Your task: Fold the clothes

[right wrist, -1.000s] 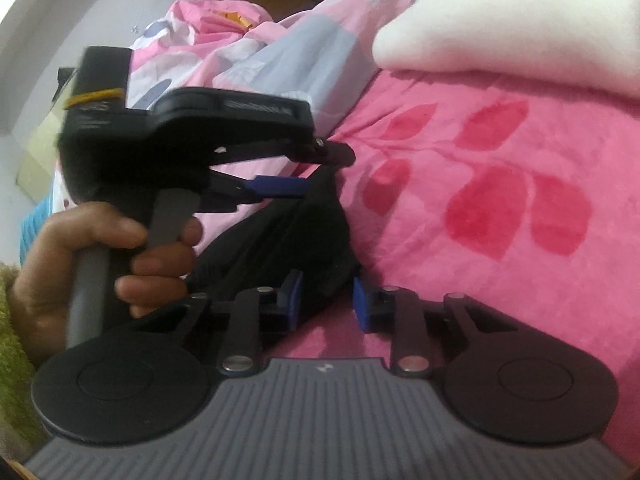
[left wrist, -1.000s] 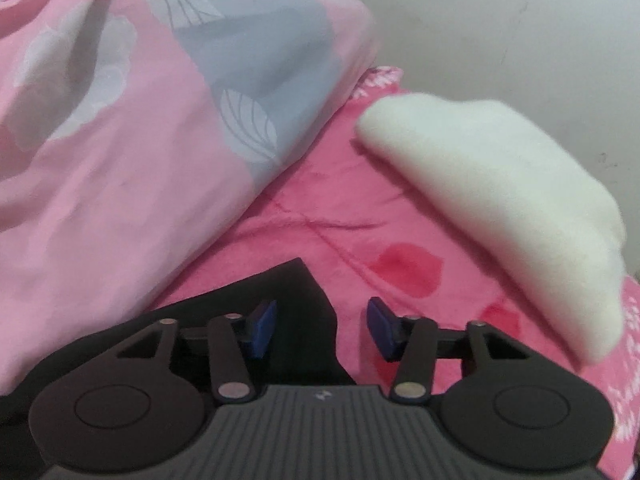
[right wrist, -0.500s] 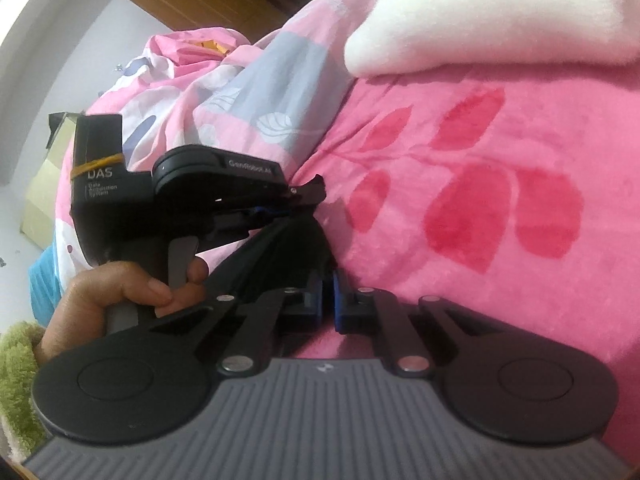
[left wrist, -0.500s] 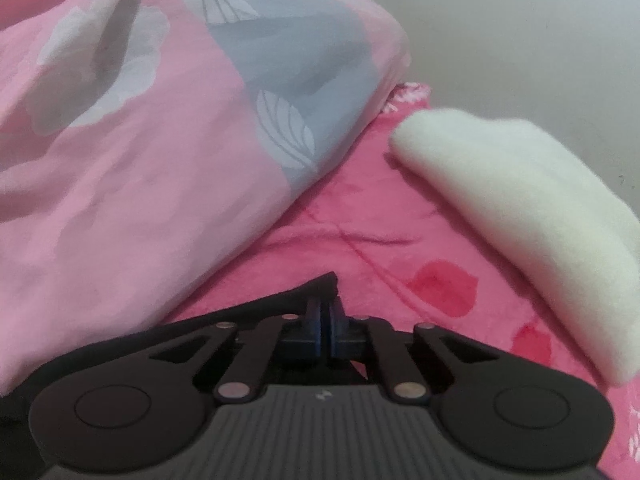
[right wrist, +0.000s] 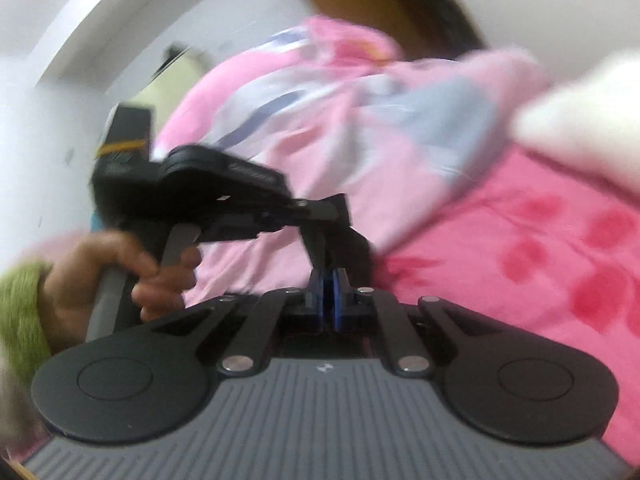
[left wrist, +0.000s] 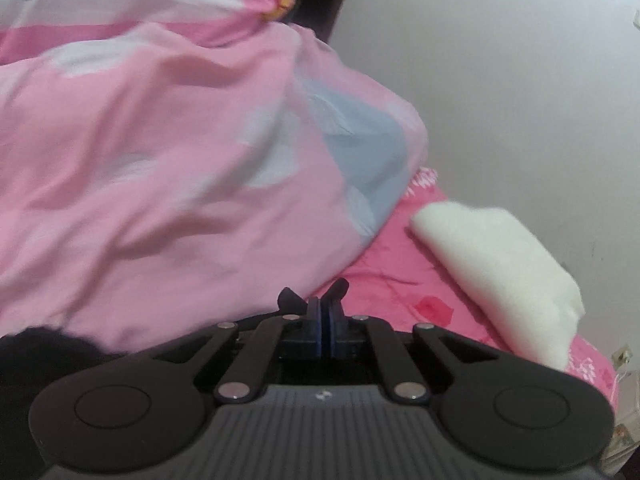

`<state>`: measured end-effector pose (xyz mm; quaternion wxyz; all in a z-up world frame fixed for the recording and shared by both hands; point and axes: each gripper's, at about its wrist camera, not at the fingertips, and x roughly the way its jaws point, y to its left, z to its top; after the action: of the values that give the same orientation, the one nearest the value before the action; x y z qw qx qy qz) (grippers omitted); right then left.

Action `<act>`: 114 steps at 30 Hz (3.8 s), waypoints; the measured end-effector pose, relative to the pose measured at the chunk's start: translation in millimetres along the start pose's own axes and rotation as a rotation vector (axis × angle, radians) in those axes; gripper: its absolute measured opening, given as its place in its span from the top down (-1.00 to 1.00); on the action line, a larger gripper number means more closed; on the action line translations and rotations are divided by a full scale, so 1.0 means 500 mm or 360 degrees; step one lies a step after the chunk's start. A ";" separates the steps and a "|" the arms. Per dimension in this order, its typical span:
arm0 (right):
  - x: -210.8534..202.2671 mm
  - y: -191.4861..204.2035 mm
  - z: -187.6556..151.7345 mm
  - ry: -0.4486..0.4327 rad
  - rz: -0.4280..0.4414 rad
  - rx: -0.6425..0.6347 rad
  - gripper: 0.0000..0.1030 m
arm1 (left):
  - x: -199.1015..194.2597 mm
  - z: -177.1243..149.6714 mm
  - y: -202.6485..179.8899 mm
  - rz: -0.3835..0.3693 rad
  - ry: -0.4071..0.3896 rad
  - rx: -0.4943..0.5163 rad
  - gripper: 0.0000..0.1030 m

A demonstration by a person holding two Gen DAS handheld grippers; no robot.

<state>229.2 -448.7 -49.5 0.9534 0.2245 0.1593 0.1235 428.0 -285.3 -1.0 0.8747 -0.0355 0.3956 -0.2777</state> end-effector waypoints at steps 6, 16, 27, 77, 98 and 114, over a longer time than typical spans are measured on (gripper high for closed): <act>0.028 0.143 -0.008 0.0244 0.0049 -0.0539 0.94 | -0.086 -0.052 0.097 0.0042 -0.0063 -0.0106 0.92; 0.080 0.278 -0.107 0.0628 0.0083 -0.1043 0.94 | -0.141 -0.179 0.233 0.0070 -0.0084 -0.0263 0.92; 0.130 0.294 -0.152 0.0819 0.0069 -0.0956 0.87 | -0.156 -0.244 0.324 0.0023 -0.0092 -0.0422 0.53; 0.134 -0.070 -0.083 0.0599 0.0208 0.0463 0.95 | 0.086 -0.050 0.161 0.0313 -0.0020 0.0042 0.90; 0.073 -0.065 -0.092 0.0516 0.0065 0.0391 0.96 | 0.070 -0.064 0.186 0.0099 -0.0232 -0.0060 0.21; 0.091 -0.032 -0.079 0.0524 0.0219 0.0277 0.98 | -0.053 -0.080 0.243 0.0169 -0.0157 0.0051 0.28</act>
<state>259.3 -433.3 -101.7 0.8808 0.2931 0.3075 0.2091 441.0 -162.7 -45.0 0.9071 -0.0140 0.3488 -0.2351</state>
